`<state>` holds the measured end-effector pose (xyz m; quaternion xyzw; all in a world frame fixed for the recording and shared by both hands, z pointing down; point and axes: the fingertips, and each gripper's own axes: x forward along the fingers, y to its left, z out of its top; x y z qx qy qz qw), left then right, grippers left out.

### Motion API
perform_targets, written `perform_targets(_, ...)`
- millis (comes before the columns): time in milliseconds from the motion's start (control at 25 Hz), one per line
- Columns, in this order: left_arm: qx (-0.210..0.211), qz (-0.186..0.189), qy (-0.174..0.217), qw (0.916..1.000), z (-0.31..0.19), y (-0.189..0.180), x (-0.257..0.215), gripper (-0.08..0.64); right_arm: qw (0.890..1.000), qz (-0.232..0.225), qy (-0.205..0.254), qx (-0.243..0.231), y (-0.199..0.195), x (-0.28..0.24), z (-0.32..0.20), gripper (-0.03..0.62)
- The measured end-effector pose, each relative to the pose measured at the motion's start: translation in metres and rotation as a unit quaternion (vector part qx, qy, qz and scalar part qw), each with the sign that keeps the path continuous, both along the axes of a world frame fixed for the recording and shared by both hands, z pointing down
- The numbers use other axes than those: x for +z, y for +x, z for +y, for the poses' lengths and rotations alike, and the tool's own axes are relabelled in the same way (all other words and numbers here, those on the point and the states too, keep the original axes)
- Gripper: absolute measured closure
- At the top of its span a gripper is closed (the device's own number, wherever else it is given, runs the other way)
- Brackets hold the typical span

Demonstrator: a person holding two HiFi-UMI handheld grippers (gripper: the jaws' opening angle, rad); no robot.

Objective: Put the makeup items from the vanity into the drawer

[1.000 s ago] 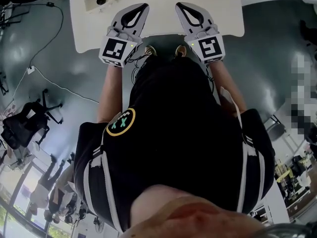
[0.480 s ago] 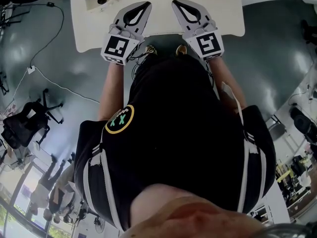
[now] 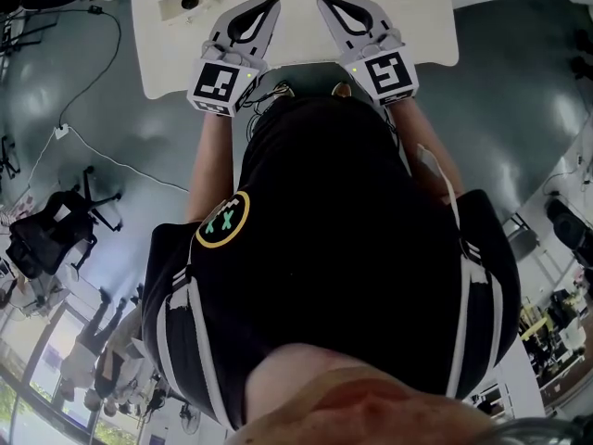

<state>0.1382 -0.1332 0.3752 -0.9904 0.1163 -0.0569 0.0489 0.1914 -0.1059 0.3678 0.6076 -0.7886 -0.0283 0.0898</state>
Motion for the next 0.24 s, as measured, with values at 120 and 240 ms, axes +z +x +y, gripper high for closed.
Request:
perform_targets(120,-0.001,-0.002,0.001,1.0,-0.0028,0.0013,-0.0006,0.541,1.0,-0.001,0.002,0.0,0.0016,-0.0018,-0.0029,0.572)
perform_targets(240,-0.002,-0.006,0.0,1.0,-0.0037,0.0037,-0.0029,0.541,1.0,-0.003,0.005,0.0,0.0035,-0.0046,-0.0038,0.572)
